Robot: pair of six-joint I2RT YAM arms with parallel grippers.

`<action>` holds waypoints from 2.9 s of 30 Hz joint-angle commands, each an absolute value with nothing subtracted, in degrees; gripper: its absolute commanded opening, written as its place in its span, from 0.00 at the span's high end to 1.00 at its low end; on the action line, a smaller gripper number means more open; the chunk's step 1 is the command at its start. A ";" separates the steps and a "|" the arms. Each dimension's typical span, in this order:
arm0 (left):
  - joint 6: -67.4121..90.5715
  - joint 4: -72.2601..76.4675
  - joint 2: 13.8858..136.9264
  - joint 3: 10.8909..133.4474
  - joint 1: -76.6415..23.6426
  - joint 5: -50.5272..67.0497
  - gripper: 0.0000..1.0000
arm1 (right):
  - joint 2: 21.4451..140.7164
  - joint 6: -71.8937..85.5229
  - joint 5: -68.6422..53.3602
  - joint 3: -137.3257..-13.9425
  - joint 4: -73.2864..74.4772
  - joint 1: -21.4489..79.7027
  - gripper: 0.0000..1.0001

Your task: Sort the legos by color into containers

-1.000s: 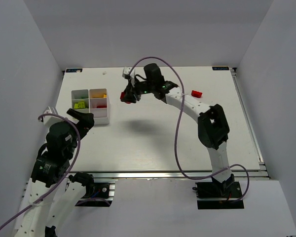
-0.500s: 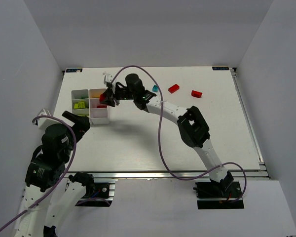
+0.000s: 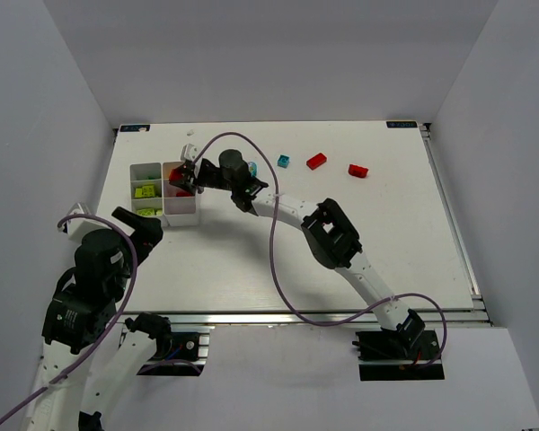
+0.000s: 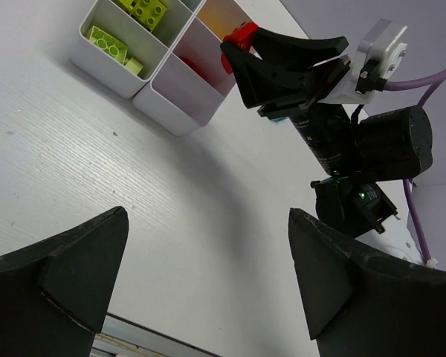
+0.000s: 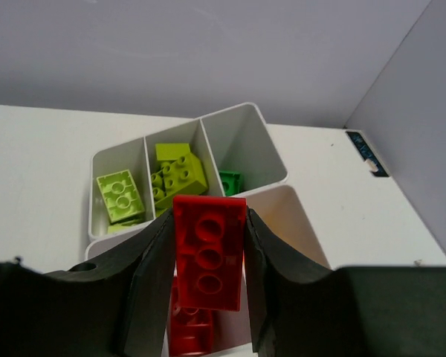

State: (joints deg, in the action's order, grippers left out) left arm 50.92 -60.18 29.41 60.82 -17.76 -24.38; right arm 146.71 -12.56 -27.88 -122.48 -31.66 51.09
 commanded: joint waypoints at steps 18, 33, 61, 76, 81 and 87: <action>50.10 -59.68 31.99 62.67 -18.02 -21.45 0.02 | 146.69 -16.35 -25.23 -119.53 -40.43 52.03 0.54; 45.18 -47.05 35.32 59.77 -18.02 -9.51 0.12 | 133.00 -13.01 -26.62 -109.61 -37.81 48.79 0.37; 45.00 -10.98 61.44 48.51 -18.37 11.16 0.30 | 126.11 -60.09 -19.16 -110.10 40.76 3.69 0.14; 47.81 -12.39 54.84 44.65 -18.72 8.52 0.29 | 134.21 -63.72 -15.82 -113.20 36.47 3.25 0.26; 48.34 -11.34 56.25 45.00 -19.07 9.14 0.30 | 132.55 -64.25 -20.65 -111.89 39.46 2.73 0.62; 51.67 -4.32 58.97 43.77 -20.30 12.21 0.28 | 118.76 -67.23 -34.78 -96.88 36.22 2.99 0.98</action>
